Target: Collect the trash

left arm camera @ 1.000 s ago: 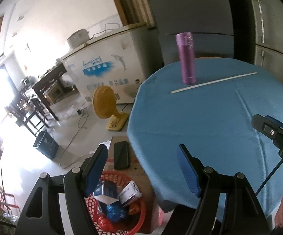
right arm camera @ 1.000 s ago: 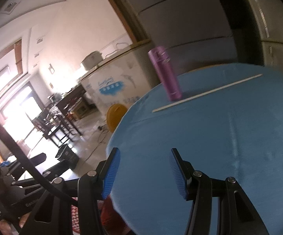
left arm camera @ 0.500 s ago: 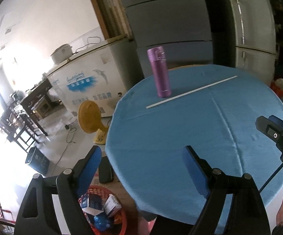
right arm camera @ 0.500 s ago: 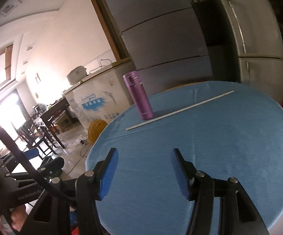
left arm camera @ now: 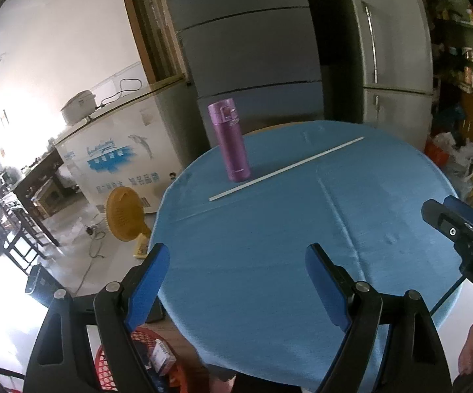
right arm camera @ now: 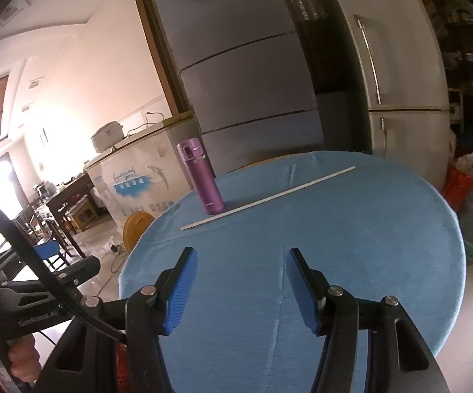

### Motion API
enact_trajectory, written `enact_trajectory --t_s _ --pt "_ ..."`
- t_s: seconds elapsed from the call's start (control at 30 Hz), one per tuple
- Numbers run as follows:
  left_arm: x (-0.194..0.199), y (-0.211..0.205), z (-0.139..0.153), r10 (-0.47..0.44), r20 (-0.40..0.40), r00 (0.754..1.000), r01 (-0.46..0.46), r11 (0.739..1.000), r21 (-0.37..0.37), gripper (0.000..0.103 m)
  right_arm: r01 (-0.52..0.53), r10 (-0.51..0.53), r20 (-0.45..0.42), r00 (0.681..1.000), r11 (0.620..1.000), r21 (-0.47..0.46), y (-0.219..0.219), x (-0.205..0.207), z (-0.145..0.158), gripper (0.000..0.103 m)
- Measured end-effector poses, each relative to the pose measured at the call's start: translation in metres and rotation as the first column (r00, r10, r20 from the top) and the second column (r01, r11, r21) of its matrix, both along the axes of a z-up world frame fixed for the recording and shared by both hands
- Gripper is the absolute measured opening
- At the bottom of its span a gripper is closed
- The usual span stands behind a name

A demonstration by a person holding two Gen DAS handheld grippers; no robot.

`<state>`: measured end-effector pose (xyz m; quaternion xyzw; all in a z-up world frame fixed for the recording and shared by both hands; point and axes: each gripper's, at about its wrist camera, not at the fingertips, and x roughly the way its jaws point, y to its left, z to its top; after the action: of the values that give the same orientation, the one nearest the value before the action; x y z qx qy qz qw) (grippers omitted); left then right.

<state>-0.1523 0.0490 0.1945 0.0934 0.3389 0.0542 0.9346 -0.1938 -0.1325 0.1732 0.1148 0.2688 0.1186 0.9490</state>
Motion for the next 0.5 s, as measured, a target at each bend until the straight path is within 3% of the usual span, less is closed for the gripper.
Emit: enact_trajectory --t_s 0.5 --pt "-0.015 -0.014 0.004 -0.025 0.027 0.999 0.025 1.000 0.010 0.086 0.026 -0.025 0.041 0.999 1.000 -0.006 -0.003 -0.014 0.015 0.062"
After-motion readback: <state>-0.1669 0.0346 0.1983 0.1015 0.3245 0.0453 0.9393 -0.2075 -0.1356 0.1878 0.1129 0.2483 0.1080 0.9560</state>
